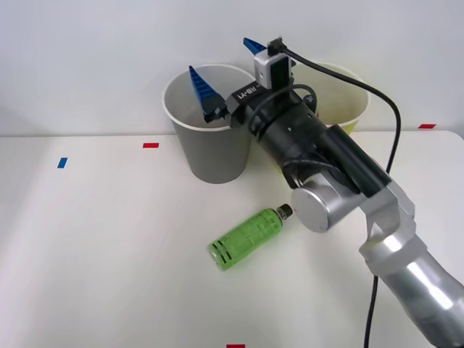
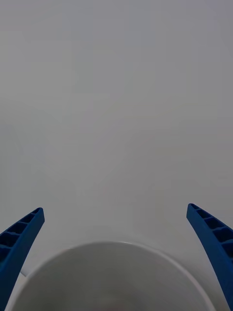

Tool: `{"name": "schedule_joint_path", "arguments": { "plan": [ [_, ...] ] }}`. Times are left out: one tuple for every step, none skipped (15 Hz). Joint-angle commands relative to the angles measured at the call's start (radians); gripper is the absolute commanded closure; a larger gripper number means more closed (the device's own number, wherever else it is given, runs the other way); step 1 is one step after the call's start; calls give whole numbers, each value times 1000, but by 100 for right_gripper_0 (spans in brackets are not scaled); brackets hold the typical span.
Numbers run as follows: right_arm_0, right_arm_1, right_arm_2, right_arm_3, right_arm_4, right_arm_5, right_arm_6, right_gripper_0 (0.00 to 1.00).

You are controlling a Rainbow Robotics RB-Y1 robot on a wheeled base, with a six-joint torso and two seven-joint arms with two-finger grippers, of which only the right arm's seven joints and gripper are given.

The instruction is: Put cans in the gray bin, plastic bottles in the light green bin

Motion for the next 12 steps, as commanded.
{"name": "schedule_joint_path", "arguments": {
  "plan": [
    [199,-52,-36,-181,28,-39,30,0],
    [274,-61,-43,-213,36,-99,39,0],
    [331,-69,-46,-235,39,-143,42,0],
    [391,-75,-52,-253,39,-192,44,0],
    [477,-93,-60,-282,40,-247,47,0],
    [541,-109,-66,-305,40,-289,51,0],
    [596,-129,-71,-327,42,-329,53,0],
    [679,-150,-86,-361,42,-367,54,0],
    [739,-162,-100,-385,43,-386,58,0],
    [799,-175,-112,-408,42,-401,59,0],
    [862,-185,-125,-417,48,-436,62,0],
    [905,-190,-129,-417,57,-464,64,0]
  ]
}}
